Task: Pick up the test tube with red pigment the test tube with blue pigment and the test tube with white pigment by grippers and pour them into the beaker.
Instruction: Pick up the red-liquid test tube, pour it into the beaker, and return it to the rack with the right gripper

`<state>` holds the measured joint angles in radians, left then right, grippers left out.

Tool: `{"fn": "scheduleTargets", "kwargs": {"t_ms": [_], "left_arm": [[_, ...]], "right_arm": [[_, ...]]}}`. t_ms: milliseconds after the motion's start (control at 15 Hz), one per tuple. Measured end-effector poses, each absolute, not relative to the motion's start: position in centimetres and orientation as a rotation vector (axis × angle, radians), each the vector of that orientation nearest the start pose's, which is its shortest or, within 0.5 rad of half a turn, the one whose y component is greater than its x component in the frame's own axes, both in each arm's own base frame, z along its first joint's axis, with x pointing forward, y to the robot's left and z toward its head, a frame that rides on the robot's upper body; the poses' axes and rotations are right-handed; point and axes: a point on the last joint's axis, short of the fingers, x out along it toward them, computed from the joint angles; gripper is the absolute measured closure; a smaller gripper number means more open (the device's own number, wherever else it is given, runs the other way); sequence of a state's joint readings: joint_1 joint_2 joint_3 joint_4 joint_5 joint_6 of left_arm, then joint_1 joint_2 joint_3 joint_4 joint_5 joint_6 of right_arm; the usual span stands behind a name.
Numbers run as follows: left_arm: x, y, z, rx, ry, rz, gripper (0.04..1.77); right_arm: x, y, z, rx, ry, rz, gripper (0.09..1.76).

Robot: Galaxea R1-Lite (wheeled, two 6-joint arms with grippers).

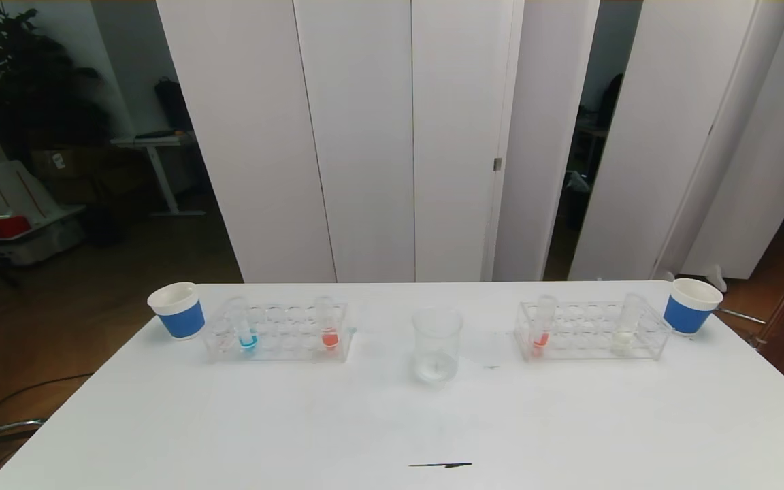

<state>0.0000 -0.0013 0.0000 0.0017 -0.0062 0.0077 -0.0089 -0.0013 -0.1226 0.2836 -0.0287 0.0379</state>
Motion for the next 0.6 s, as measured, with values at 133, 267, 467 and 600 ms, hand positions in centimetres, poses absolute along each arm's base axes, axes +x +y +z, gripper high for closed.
{"fn": "scheduleTargets", "kwargs": {"t_ms": [133,267,467,600], "left_arm": [[-2.29,-0.01,7.53,0.008,0.0,-0.006,0.06],[-2.29,-0.01,7.53,0.008,0.0,-0.006,0.06],[-2.29,-0.01,7.53,0.008,0.0,-0.006,0.06],[-2.29,-0.01,7.53,0.008,0.0,-0.006,0.06]], "right_arm": [[-3.48,-0.03,7.98,0.035,0.159,-0.041,0.11],[-3.48,-0.03,7.98,0.035,0.159,-0.041,0.11],[-3.48,-0.03,7.98,0.036,0.159,-0.041,0.11],[-3.48,-0.03,7.98,0.036,0.159,-0.041,0.11]]}}
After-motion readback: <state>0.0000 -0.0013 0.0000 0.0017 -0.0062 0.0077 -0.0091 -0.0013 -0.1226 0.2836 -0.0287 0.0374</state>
